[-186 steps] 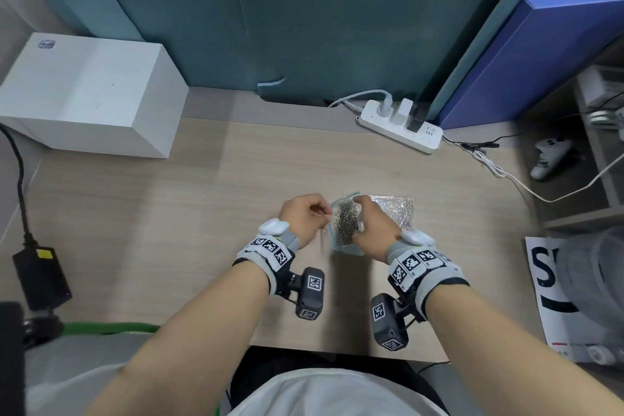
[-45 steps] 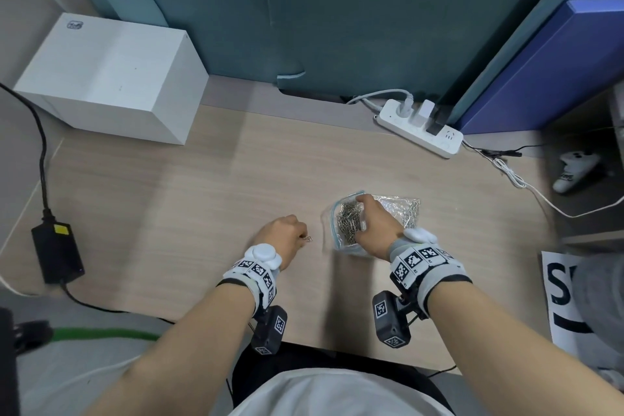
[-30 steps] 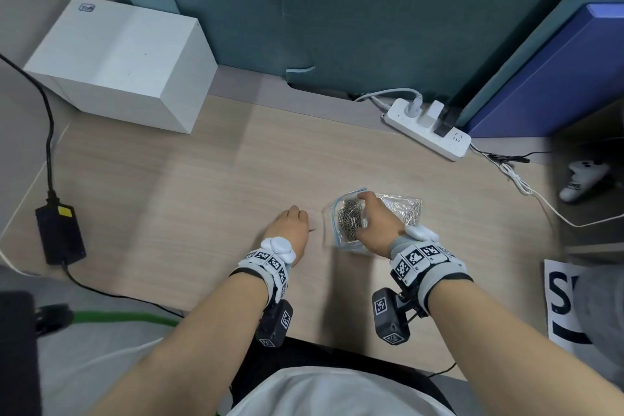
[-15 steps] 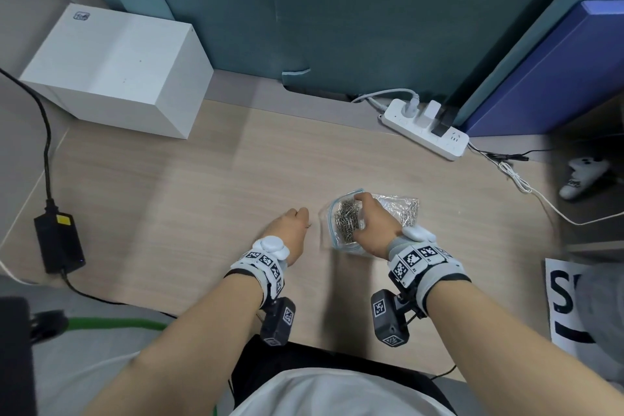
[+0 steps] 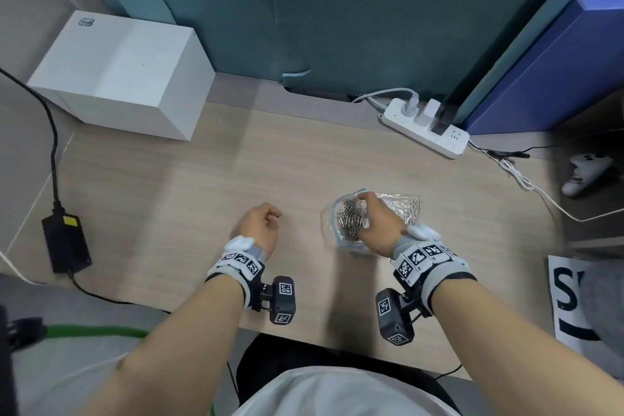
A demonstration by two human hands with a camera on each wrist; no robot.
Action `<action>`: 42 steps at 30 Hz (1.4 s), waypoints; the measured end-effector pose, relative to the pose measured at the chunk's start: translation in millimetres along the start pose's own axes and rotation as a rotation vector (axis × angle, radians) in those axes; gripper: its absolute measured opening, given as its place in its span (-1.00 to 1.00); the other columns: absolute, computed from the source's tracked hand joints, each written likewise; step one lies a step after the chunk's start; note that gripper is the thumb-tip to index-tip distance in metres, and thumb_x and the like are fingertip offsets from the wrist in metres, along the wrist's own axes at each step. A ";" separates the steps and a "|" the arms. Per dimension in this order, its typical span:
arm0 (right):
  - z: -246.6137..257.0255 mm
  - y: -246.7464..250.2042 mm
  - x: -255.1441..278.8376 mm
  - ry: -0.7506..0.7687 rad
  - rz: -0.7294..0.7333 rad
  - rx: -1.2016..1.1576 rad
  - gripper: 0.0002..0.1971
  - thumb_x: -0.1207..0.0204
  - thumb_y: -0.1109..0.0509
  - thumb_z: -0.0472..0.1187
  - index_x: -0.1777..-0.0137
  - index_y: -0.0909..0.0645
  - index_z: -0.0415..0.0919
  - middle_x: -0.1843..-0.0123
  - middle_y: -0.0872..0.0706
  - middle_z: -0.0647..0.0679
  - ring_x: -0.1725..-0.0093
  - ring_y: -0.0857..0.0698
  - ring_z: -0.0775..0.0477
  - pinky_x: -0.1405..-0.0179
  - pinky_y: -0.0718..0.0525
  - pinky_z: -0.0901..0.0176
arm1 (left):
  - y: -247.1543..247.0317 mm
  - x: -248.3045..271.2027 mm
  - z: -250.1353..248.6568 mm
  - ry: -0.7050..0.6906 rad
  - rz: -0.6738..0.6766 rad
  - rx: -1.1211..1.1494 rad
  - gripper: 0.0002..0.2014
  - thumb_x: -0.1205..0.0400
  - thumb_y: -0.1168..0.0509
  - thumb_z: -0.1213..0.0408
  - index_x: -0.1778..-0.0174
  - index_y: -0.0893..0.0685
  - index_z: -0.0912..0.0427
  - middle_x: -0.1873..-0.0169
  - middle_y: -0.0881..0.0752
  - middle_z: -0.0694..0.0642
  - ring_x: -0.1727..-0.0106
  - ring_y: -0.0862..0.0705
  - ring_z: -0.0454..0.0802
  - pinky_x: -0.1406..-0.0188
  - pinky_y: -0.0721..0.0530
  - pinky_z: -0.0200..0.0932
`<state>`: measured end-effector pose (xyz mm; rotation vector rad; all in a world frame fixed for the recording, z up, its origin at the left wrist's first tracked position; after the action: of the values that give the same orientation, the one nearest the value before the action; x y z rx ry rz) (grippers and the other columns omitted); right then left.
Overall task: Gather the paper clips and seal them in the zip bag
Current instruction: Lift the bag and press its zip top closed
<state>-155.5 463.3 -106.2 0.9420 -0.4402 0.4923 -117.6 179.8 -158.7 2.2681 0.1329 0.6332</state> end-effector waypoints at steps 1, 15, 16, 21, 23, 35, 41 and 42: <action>1.8 -0.8 0.5 -0.001 -0.008 -0.005 -0.23 -0.45 -0.36 -0.40 -0.65 -0.24 -0.01 -0.49 -0.55 -0.16 -0.26 -0.67 -0.22 -0.13 -0.60 0.06 | -2.8 7.4 -7.7 -0.008 0.024 0.001 -0.86 -0.62 -0.26 0.07 -0.01 -0.66 -0.28 0.20 -0.77 -0.22 0.21 -0.76 -0.08 0.10 -0.81 -0.01; 1.8 10.4 15.4 -0.071 -0.048 0.211 -0.62 -0.64 -0.18 -0.10 -0.46 -0.47 0.03 -0.36 -0.52 -0.05 -0.06 -0.74 -0.24 0.00 -0.64 -0.01 | -66.1 62.1 -63.2 -0.325 0.323 -0.150 -0.87 -0.59 -0.49 0.03 0.06 -0.82 -0.03 0.08 -0.75 -0.02 0.08 -0.72 -0.02 0.05 -0.62 -0.20; -0.5 13.5 17.2 -0.058 -0.051 0.289 -0.65 -0.63 -0.19 -0.10 -0.40 -0.52 0.04 -0.35 -0.49 -0.02 -0.04 -0.73 -0.25 0.05 -0.61 0.00 | -63.6 60.0 -61.5 -0.328 0.313 -0.192 -0.84 -0.62 -0.47 -0.01 0.05 -0.83 -0.03 0.08 -0.73 -0.01 0.07 -0.71 0.01 0.04 -0.62 -0.16; -5.9 11.7 26.2 0.018 -0.048 0.373 -0.68 -0.52 -0.28 -0.30 -0.11 -0.66 0.13 -0.27 -0.53 0.16 0.01 -0.72 -0.13 0.16 -0.57 0.09 | -47.5 52.0 -52.9 -0.333 0.255 -0.275 -0.83 -0.68 -0.41 0.02 -0.04 -0.85 -0.02 0.11 -0.61 -0.06 0.07 -0.65 -0.01 0.05 -0.54 -0.16; -5.2 14.1 32.3 0.021 -0.073 0.373 -0.67 -0.55 -0.31 -0.32 -0.13 -0.69 0.13 -0.24 -0.62 0.13 -0.08 -0.72 -0.10 0.13 -0.53 0.12 | -43.3 47.8 -53.2 -0.368 0.243 -0.308 -0.86 -0.67 -0.42 0.05 -0.03 -0.86 -0.03 0.11 -0.63 -0.06 0.04 -0.68 0.03 0.03 -0.57 -0.14; -9.2 -15.4 113.5 -0.200 -0.241 0.131 -0.82 -0.55 -0.40 -0.20 0.12 -0.78 0.10 0.07 -0.81 0.15 0.13 -0.77 0.01 0.18 -0.68 0.18 | -8.4 54.4 -83.5 -0.707 0.379 -0.505 -0.86 -0.66 -0.40 0.24 0.00 -0.86 -0.03 -0.04 -0.75 0.02 -0.07 -0.71 0.06 -0.04 -0.61 -0.12; 8.1 17.3 138.2 -0.202 -0.399 0.074 -0.77 -0.53 -0.42 -0.15 0.28 -0.69 0.23 0.21 -0.70 0.23 0.12 -0.74 -0.01 0.18 -0.61 0.18 | 34.4 61.0 -128.8 -0.850 0.278 -0.428 -0.90 -0.66 -0.45 0.22 0.00 -0.87 -0.02 -0.01 -0.75 0.04 -0.03 -0.70 0.07 -0.04 -0.64 -0.05; 11.2 28.9 142.0 -0.201 -0.441 0.073 -0.75 -0.51 -0.43 -0.14 0.33 -0.66 0.24 0.20 -0.72 0.22 0.11 -0.75 -0.03 0.15 -0.64 0.16 | 43.2 62.3 -141.4 -0.873 0.257 -0.402 -0.91 -0.65 -0.46 0.21 0.01 -0.87 -0.02 0.00 -0.75 0.04 -0.01 -0.70 0.07 -0.04 -0.65 -0.04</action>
<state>-59.5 497.3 -2.5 1.1274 -0.3817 0.0126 -135.5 259.3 -20.4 1.9796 -0.6565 -0.2349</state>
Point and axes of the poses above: each hand's wrist, its own x-axis away from the middle knuckle, its own y-axis out of the back of the hand, z = x × y, the point moved 8 cm from there along -x, towards the middle knuckle
